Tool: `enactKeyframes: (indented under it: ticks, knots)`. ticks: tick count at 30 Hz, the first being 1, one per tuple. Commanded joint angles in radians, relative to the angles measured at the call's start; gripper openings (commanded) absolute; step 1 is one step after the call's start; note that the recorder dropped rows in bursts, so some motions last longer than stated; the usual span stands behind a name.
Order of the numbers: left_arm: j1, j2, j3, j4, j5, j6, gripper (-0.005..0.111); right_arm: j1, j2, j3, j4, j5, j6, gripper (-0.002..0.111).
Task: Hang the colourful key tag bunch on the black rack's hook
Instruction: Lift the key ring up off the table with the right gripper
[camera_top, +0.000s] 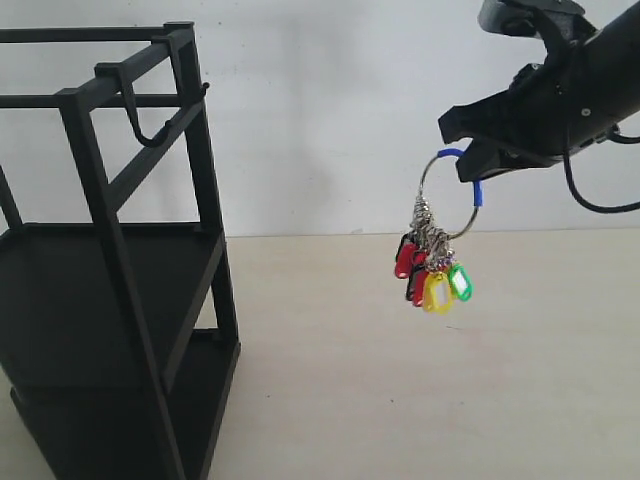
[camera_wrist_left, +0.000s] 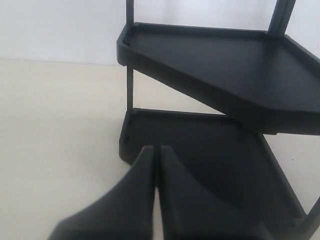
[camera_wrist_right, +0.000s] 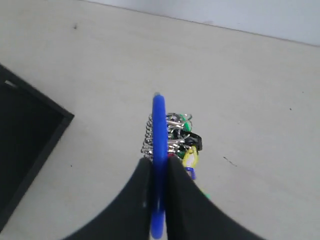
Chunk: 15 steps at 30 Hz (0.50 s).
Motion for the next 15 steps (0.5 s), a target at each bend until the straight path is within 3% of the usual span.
enactKeyframes:
  ticks: [1,3,6,7,9,10,13,14,15]
  knots:
    - [-0.001,-0.002,-0.001,0.005,-0.008,0.003,0.004,0.022,-0.038,0.018,-0.004,-0.033,0.135,0.0]
    - [-0.001,-0.002,-0.001,0.005,-0.008,0.003,0.004,0.054,-0.04,0.018,0.016,0.001,-0.073,0.0]
    - [-0.001,-0.002,-0.001,0.005,-0.008,0.003,0.004,0.036,-0.042,0.034,-0.04,-0.039,0.207,0.0]
    - [-0.001,-0.002,-0.001,0.005,-0.008,0.003,0.004,0.041,-0.042,0.04,-0.019,-0.042,0.167,0.0]
    - [-0.001,-0.002,-0.001,0.005,-0.008,0.003,0.004,0.082,-0.042,0.04,0.041,0.012,-0.153,0.0]
    - [-0.001,-0.002,-0.001,0.005,-0.008,0.003,0.004,0.096,-0.042,0.04,0.025,0.022,-0.209,0.0]
    - [-0.001,-0.002,-0.001,0.005,-0.008,0.003,0.004,0.073,-0.042,0.054,-0.11,-0.096,0.259,0.0]
    - [-0.001,-0.002,-0.001,0.005,-0.008,0.003,0.004,0.1,-0.042,0.056,-0.052,-0.059,-0.06,0.0]
    - [-0.001,-0.002,-0.001,0.005,-0.008,0.003,0.004,0.11,-0.042,0.056,-0.049,-0.039,-0.159,0.0]
